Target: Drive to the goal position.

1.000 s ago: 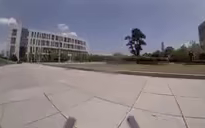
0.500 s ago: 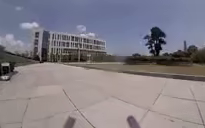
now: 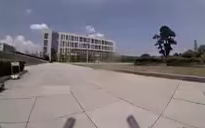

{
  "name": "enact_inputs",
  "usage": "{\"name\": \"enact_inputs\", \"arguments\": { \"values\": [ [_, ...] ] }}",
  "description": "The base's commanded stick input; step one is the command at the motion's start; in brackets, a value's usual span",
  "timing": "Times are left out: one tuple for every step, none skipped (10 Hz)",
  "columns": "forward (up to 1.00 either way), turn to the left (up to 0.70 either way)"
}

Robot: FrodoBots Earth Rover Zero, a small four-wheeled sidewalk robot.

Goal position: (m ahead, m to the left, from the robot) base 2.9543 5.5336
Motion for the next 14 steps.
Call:
{"name": "enact_inputs", "arguments": {
  "values": [
    [0.7, -0.1],
    [0.7, -0.27],
    [0.7, -0.15],
    [0.7, 0.0],
    [0.7, 0.0],
    [0.7, 0.0],
    [0.7, 0.23],
    [0.7, 0.27],
    [0.7, 0.27],
    [0.7, 0.27],
    [0.7, 0.27],
    [0.7, 0.27],
    [0.7, 0.27],
    [0.7, 0.27]
  ]
}}
